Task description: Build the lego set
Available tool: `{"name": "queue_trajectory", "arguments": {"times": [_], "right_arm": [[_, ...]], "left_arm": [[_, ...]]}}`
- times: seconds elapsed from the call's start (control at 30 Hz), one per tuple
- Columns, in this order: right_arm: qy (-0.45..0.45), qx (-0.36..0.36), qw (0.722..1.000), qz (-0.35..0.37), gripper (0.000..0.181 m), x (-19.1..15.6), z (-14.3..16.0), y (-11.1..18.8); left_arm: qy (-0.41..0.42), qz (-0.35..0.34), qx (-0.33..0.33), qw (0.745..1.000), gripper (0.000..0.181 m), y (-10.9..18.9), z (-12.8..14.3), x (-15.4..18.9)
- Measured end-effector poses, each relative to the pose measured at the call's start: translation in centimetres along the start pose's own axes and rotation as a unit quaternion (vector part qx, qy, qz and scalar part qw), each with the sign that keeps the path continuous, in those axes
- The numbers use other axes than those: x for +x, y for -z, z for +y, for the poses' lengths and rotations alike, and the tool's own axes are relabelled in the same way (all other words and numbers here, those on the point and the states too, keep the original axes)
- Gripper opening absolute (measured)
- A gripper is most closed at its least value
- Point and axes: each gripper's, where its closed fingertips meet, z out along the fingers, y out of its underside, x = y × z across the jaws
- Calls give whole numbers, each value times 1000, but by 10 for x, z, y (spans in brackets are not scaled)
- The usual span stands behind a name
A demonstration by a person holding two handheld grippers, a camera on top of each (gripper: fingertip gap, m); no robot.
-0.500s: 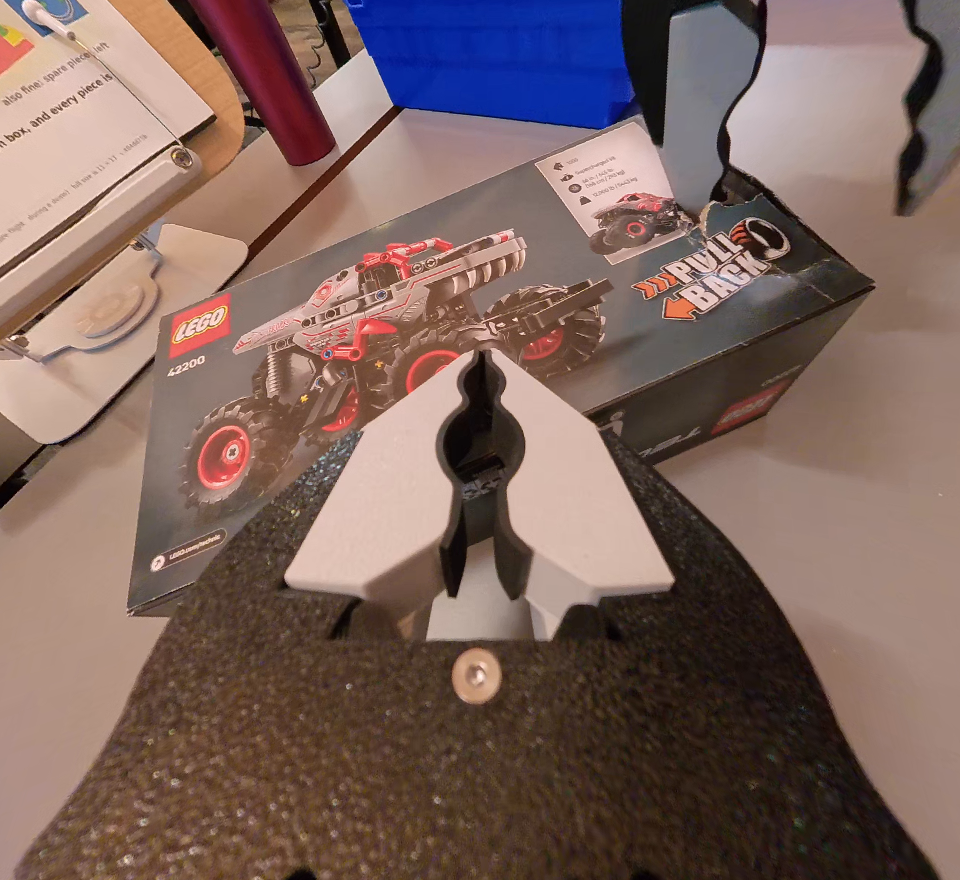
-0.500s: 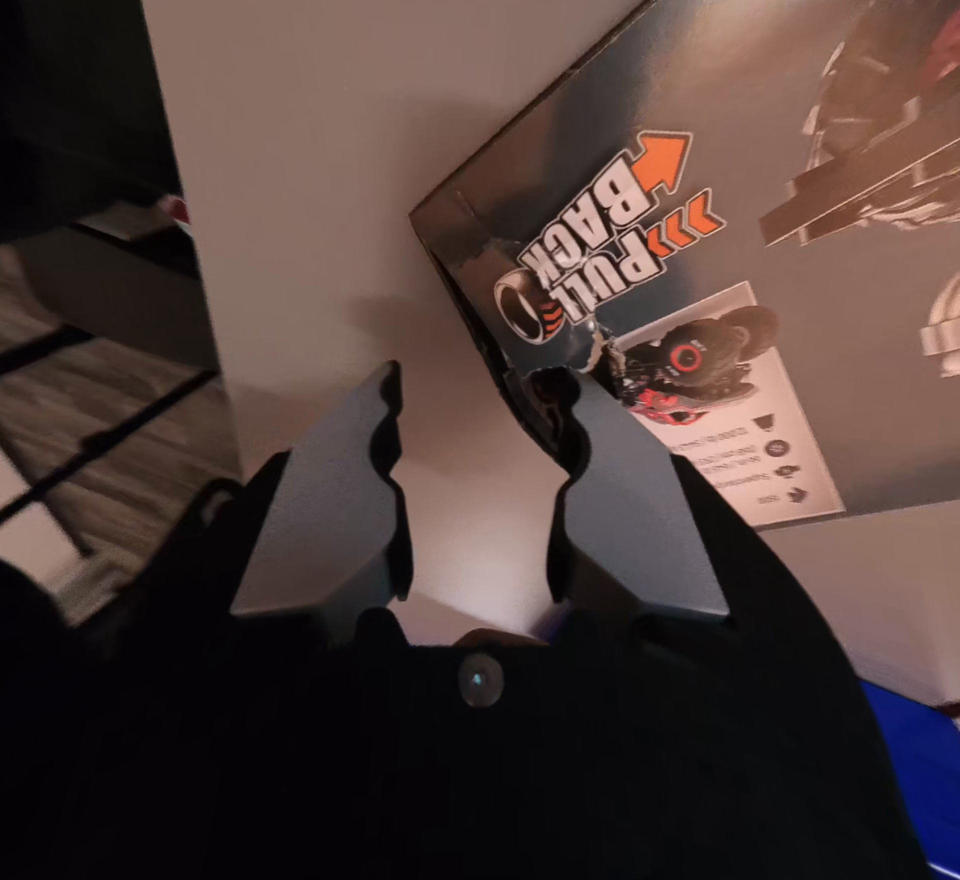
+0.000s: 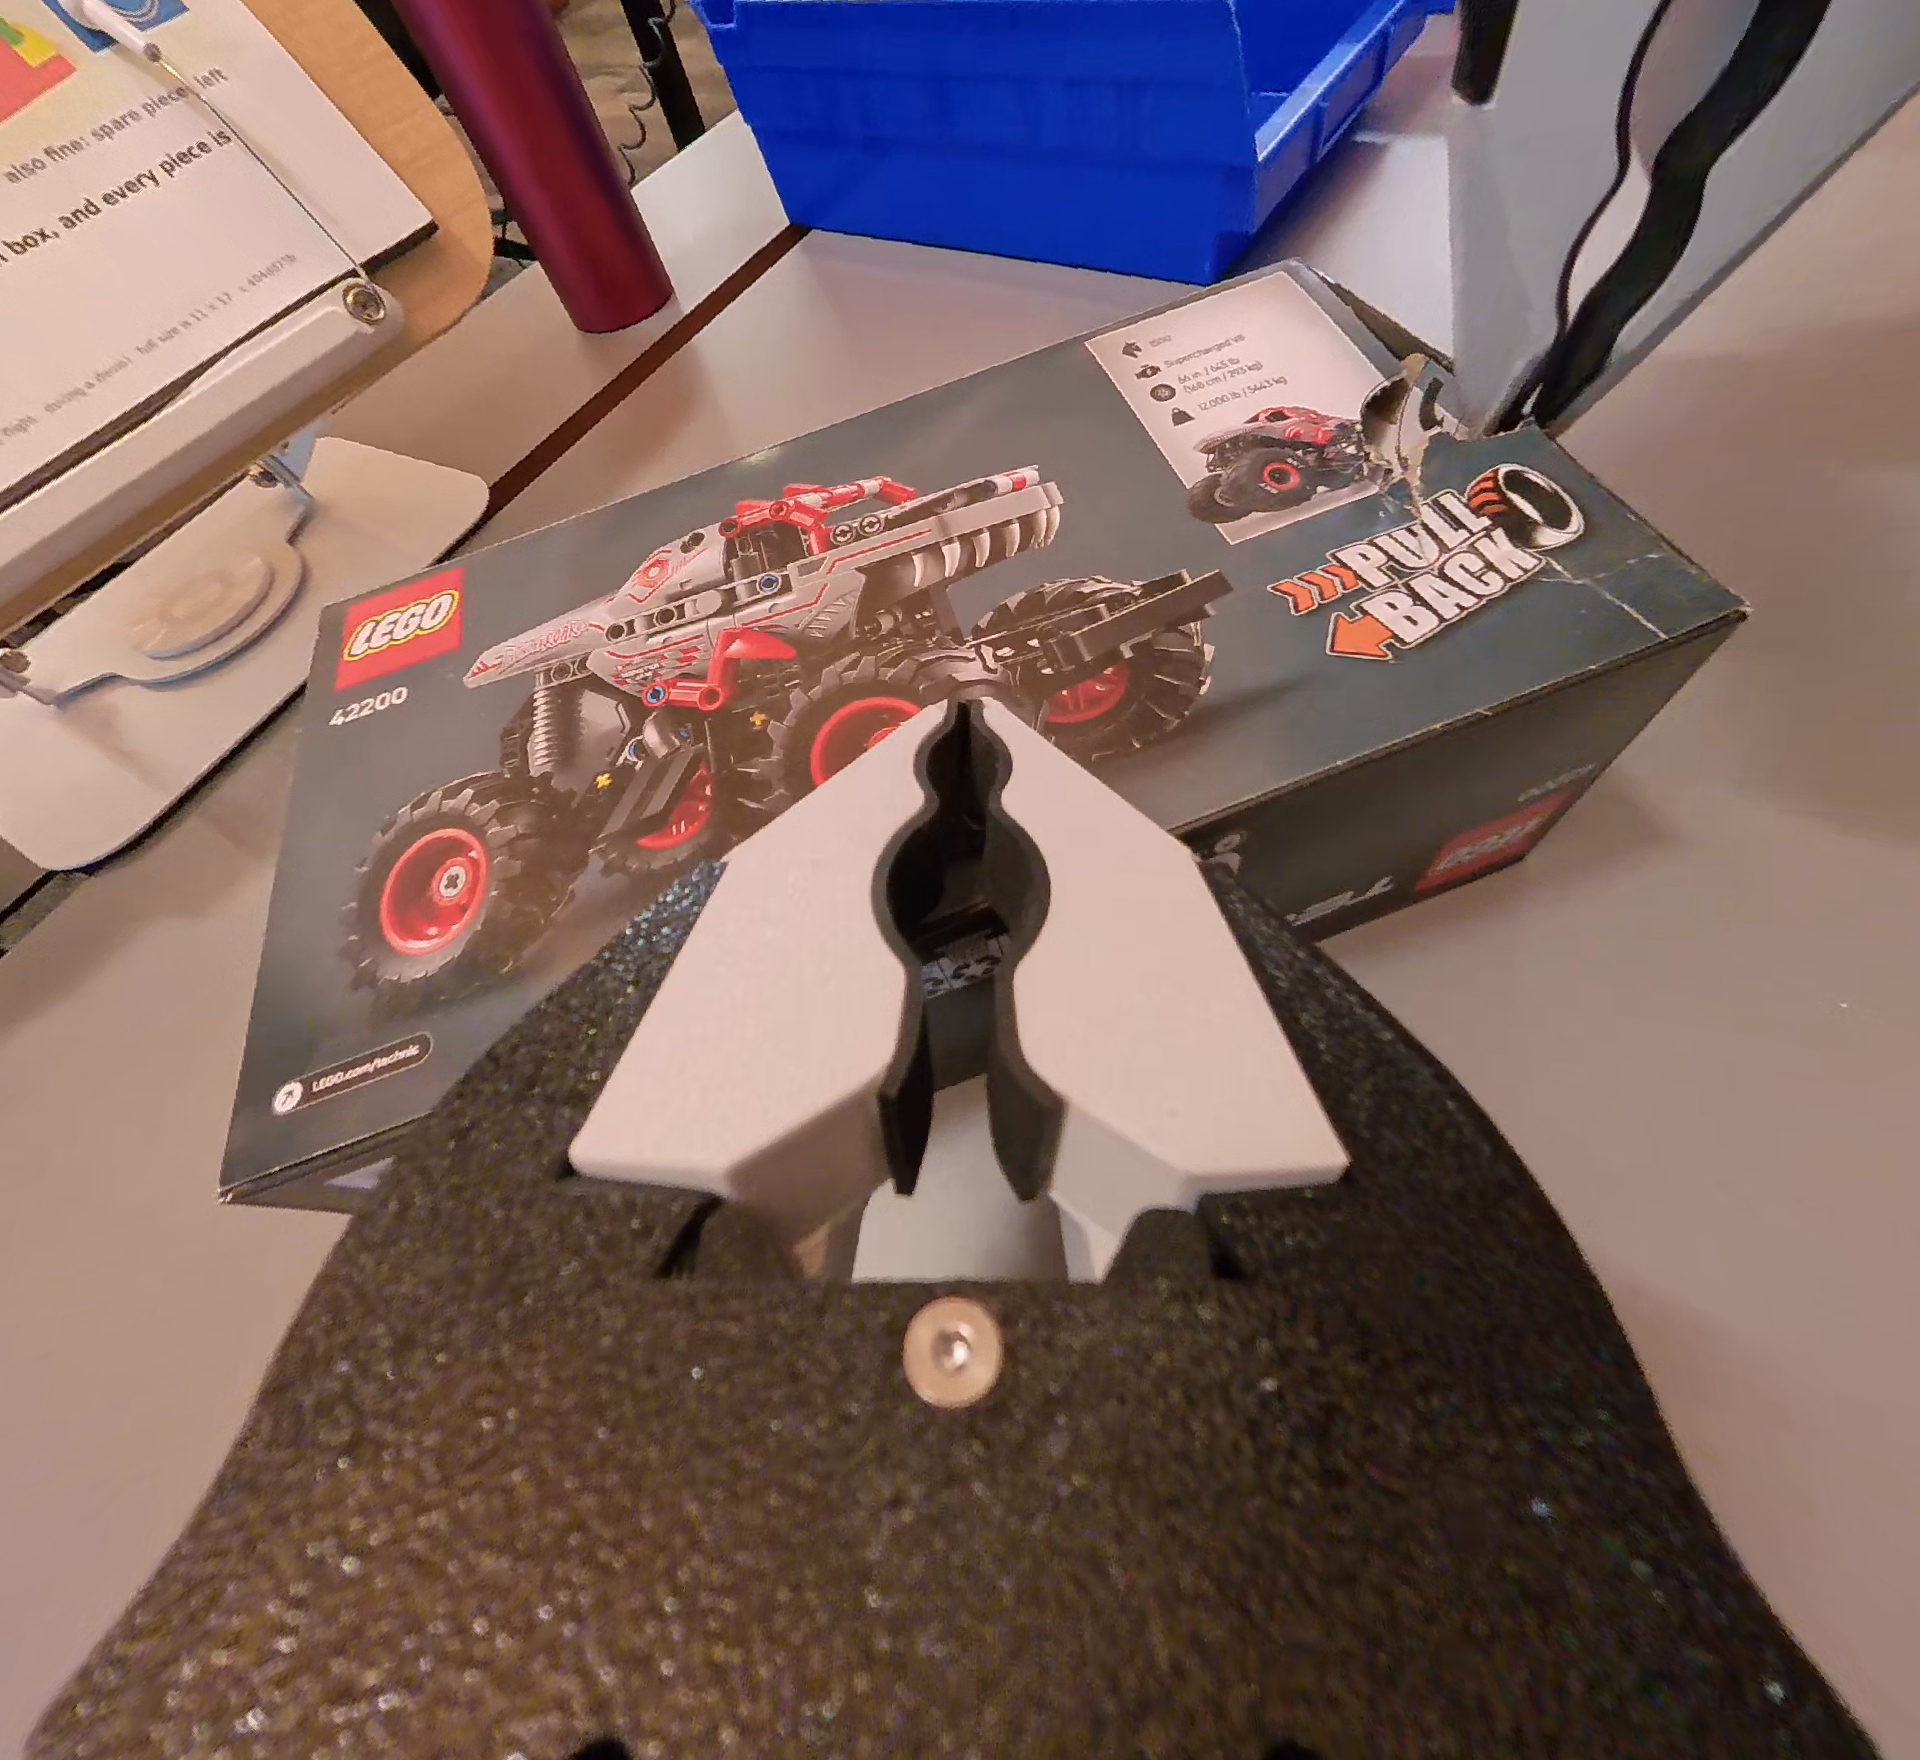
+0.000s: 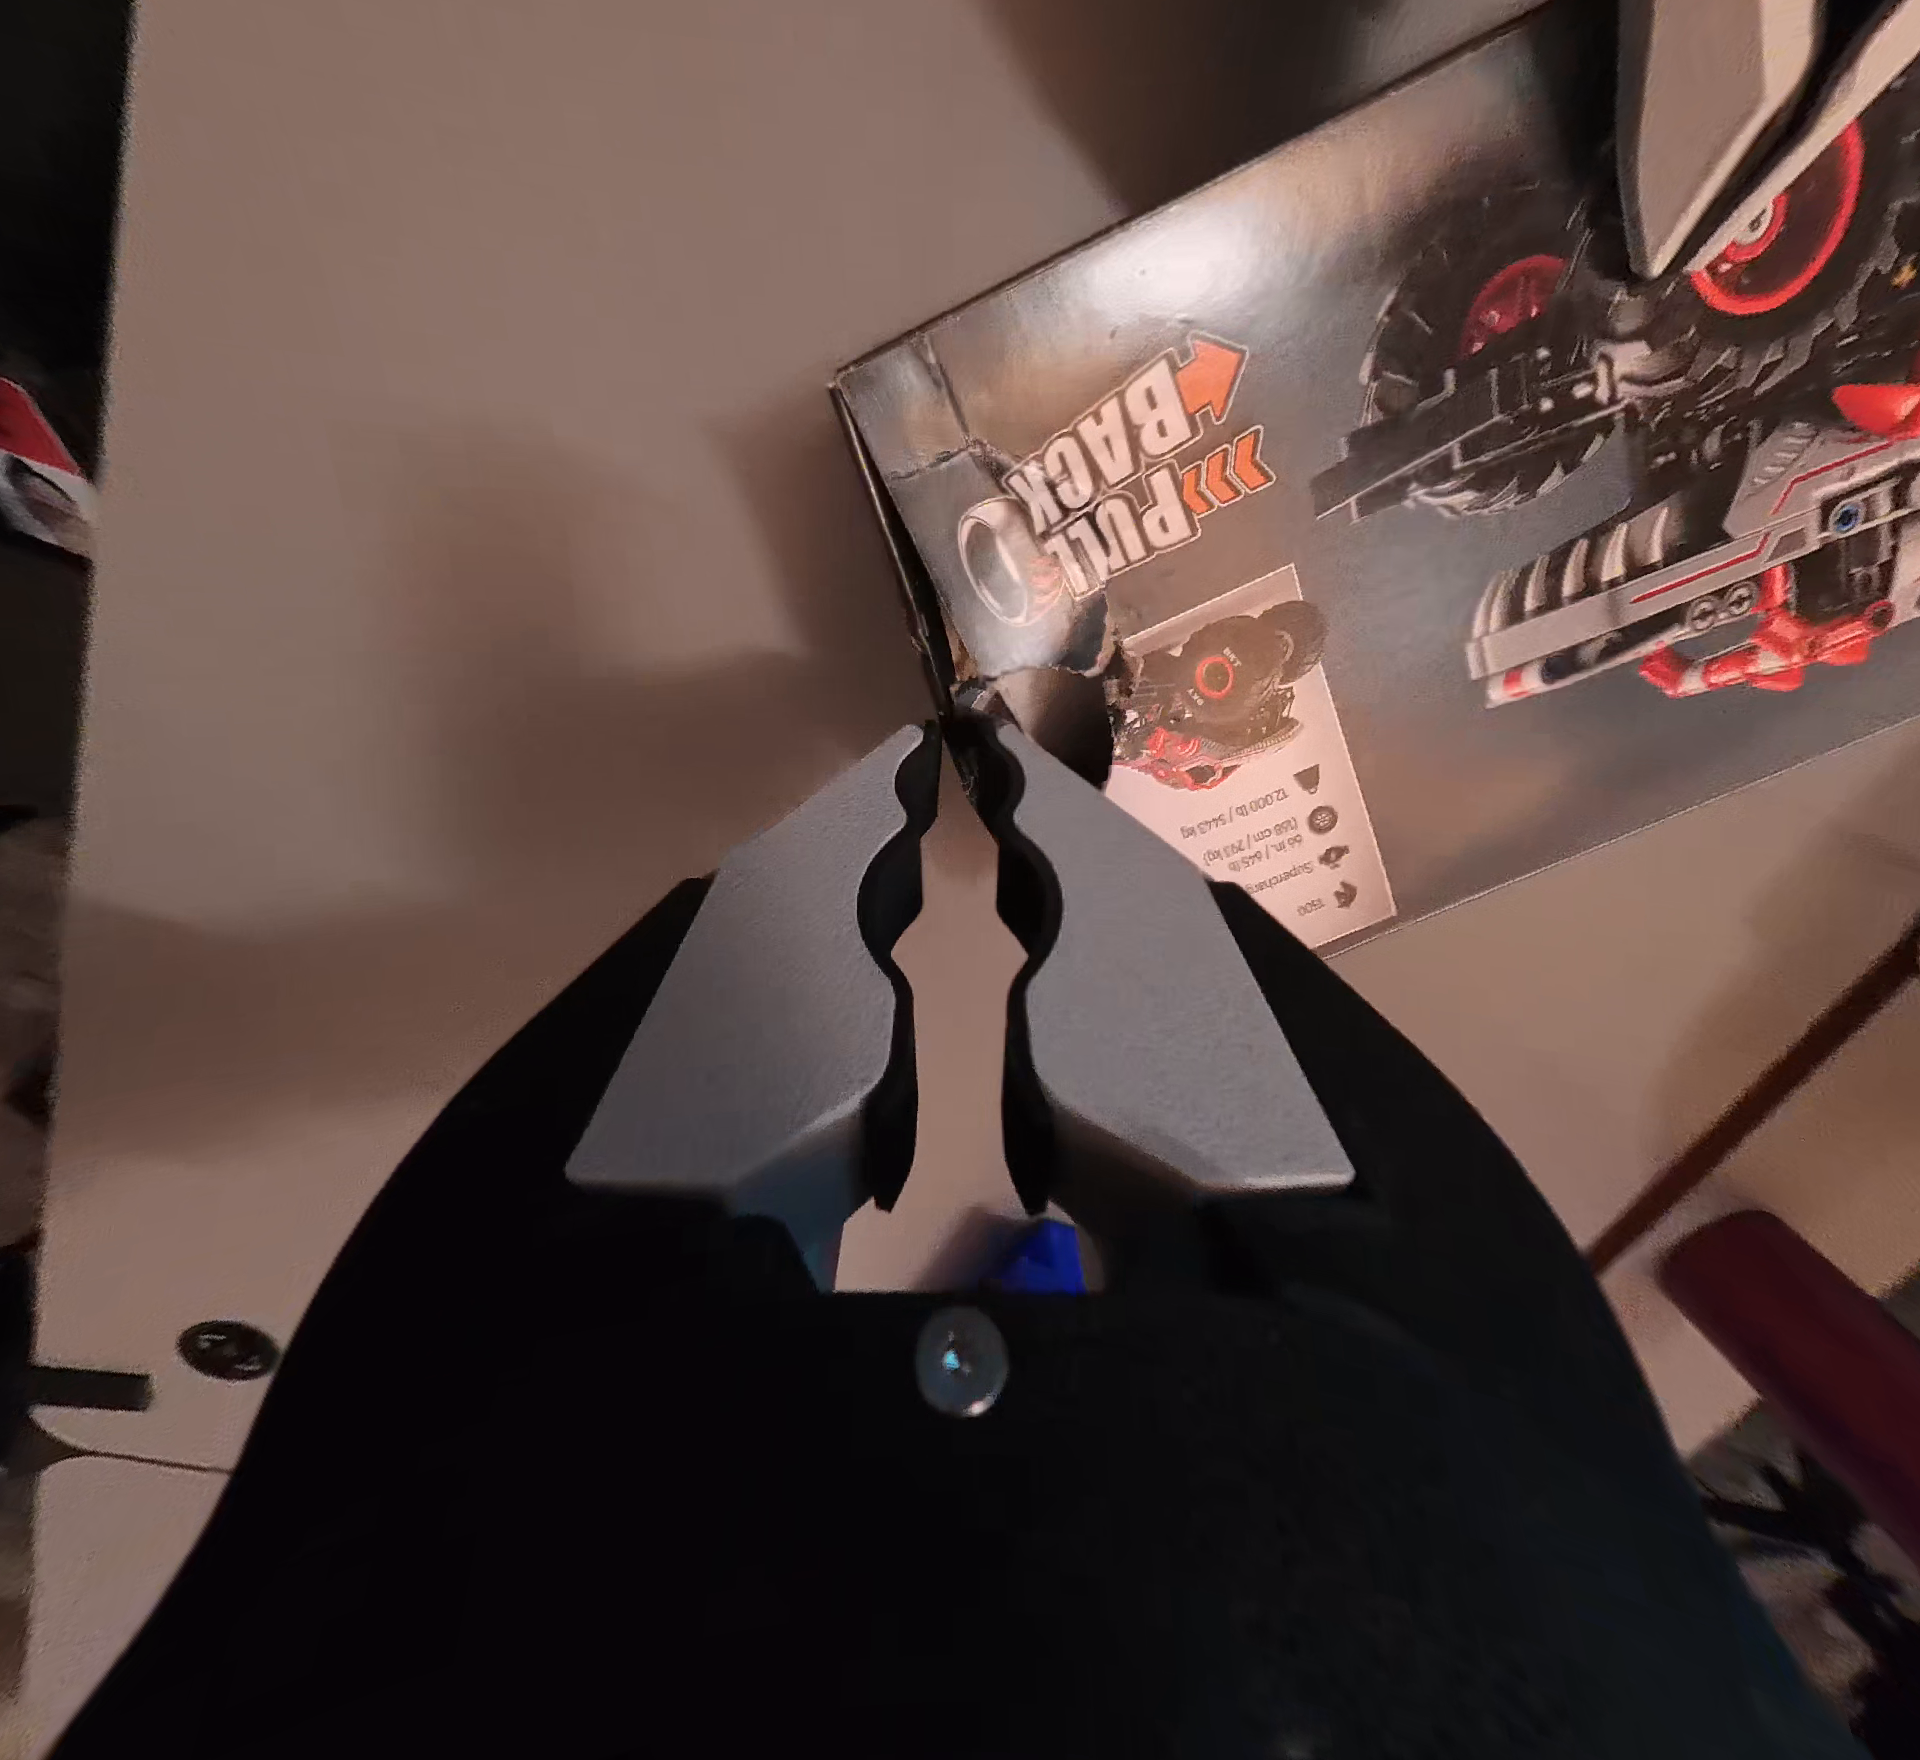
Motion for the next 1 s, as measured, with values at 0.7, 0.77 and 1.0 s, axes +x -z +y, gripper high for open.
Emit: {"name": "queue_trajectory", "arguments": {"times": [0.7,0.77,1.0], "right_arm": [[14,-37,965,259,11,0,6,-15],[16,-47,960,277,12,1,7,-15],[-5,-47,944,327,16,3,6,-15]], "left_arm": [[43,10,-29,999,0,-2,-4,-11],[60,51,-23,997,0,0,-11,0],[-44,119,-22,992,3,-20,-68,57]]}}
